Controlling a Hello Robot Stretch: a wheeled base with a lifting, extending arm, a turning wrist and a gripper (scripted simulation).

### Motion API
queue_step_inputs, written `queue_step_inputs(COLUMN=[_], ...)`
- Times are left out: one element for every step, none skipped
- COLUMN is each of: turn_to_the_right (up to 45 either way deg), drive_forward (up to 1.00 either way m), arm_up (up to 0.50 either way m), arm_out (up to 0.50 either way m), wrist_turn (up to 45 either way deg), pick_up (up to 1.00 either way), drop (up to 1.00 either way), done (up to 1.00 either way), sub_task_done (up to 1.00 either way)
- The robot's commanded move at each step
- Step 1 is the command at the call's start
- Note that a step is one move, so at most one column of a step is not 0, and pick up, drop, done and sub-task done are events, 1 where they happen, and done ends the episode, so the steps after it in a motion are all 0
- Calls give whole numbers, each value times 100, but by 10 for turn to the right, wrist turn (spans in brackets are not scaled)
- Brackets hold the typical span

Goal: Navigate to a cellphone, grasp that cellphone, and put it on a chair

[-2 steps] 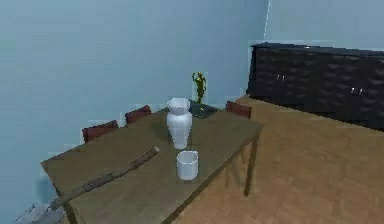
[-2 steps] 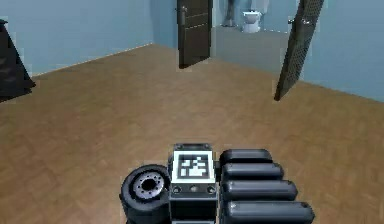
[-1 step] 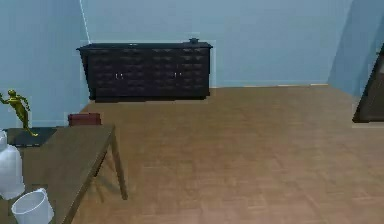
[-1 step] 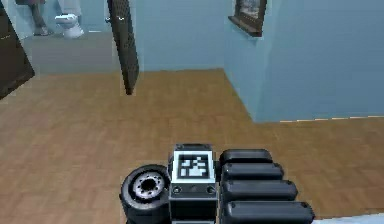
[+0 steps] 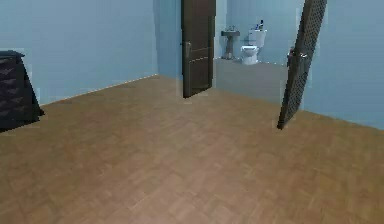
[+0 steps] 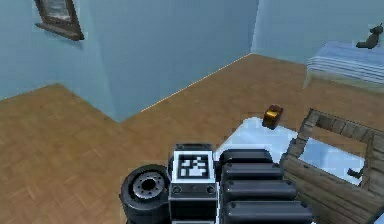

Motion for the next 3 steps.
queue_step_inputs(turn_to_the_right=[420, -450, -450], drive_forward=[0, 0, 0], arm_up=[0, 0, 0], arm_out=[0, 0, 0], wrist_turn=[0, 0, 0], pick_up=[0, 0, 0], drop=[0, 0, 0], done=[0, 0, 0], sub_task_done=[0, 0, 0])
